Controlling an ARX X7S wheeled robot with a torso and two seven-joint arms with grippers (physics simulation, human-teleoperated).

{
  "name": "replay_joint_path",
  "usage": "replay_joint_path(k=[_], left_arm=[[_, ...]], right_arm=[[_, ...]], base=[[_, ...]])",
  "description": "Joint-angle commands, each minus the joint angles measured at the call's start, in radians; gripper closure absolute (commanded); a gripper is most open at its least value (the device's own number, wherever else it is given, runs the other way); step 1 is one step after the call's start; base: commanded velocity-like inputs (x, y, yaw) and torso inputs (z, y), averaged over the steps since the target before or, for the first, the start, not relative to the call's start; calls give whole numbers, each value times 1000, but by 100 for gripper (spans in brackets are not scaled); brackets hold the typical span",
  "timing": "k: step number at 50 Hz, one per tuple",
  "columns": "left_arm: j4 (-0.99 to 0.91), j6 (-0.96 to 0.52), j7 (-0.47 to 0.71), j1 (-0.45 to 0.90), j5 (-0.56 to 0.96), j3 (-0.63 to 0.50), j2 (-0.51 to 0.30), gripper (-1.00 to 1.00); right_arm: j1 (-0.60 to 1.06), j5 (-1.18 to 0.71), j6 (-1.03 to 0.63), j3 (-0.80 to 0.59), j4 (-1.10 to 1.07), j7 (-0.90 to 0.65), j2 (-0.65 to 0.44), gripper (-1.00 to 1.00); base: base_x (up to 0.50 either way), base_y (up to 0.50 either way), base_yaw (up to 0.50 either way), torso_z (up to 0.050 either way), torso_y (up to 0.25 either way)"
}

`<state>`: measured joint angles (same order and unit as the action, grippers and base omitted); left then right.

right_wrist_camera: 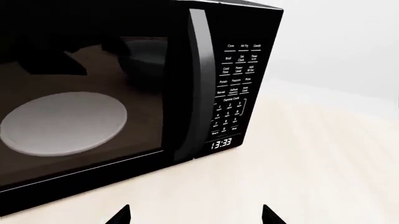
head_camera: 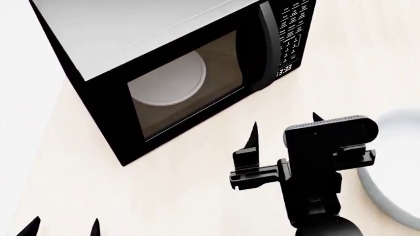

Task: Open the microwave.

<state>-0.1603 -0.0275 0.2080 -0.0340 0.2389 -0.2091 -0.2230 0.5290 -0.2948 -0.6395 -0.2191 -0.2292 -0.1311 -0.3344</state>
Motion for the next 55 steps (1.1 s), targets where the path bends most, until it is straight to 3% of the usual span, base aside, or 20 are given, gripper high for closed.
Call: replay_joint_path(k=[1,55], left_arm=[[2,0,4,-7,24,-4,-5,-100],[13,16,17,-4,37,-41,-25,-100]], right_arm=[[72,0,-15,-12,84,20,-1,-100],[501,102,74,-148,673,92,96,-100]], base=[[0,0,0,0,0],[0,0,0,0,0]])
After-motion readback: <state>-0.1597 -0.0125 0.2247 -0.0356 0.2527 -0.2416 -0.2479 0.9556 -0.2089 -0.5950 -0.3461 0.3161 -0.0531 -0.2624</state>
